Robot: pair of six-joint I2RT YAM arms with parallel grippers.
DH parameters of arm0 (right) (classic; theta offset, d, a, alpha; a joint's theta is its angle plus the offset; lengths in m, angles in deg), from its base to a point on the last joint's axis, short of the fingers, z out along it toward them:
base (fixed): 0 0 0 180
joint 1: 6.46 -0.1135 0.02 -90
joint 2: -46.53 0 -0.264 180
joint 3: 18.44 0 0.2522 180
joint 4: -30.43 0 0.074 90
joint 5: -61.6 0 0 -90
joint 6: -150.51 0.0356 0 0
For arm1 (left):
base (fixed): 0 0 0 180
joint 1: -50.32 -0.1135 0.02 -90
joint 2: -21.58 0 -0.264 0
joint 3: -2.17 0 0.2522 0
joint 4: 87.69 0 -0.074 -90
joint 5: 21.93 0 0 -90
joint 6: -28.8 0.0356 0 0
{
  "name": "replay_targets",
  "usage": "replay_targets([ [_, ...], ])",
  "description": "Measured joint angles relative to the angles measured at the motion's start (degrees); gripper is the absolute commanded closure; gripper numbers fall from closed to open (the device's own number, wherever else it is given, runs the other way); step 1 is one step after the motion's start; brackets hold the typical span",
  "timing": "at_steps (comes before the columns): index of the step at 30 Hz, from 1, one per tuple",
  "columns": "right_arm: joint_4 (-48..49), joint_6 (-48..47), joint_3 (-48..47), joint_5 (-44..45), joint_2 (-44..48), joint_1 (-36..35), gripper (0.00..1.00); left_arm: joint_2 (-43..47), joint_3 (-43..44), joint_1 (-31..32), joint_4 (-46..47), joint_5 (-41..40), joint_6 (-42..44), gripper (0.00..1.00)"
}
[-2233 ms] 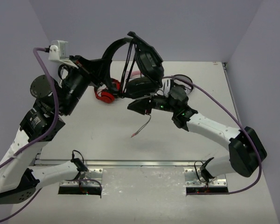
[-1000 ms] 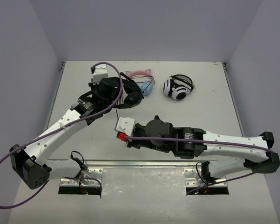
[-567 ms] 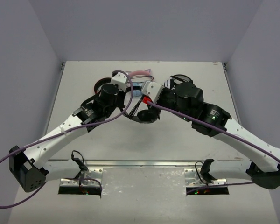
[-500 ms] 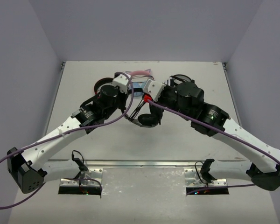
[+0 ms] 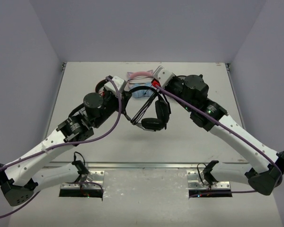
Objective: Wrap the headphones
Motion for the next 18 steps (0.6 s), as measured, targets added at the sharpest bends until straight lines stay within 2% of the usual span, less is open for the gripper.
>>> replay_targets([
  [7, 1.29, 5.92, 2.47, -5.01, 1.86, 3.19, 0.82, 2.21, -0.07, 0.02, -1.84, 0.37, 0.31, 1.00],
  [11, 0.04, 10.40, 3.02, -5.57, 3.17, 7.08, 0.81, 4.59, -0.07, 0.26, -5.35, 2.69, -0.02, 1.00],
  [15, -1.90, 15.47, 3.02, -9.35, 3.61, 7.08, 0.81, 5.20, 0.00, 0.44, -5.73, 2.99, -1.81, 1.00],
  [18, -3.34, 18.82, 3.06, -11.61, 3.61, 7.23, 0.72, 4.07, 1.25, 0.44, -7.06, 2.58, -4.52, 1.00],
])
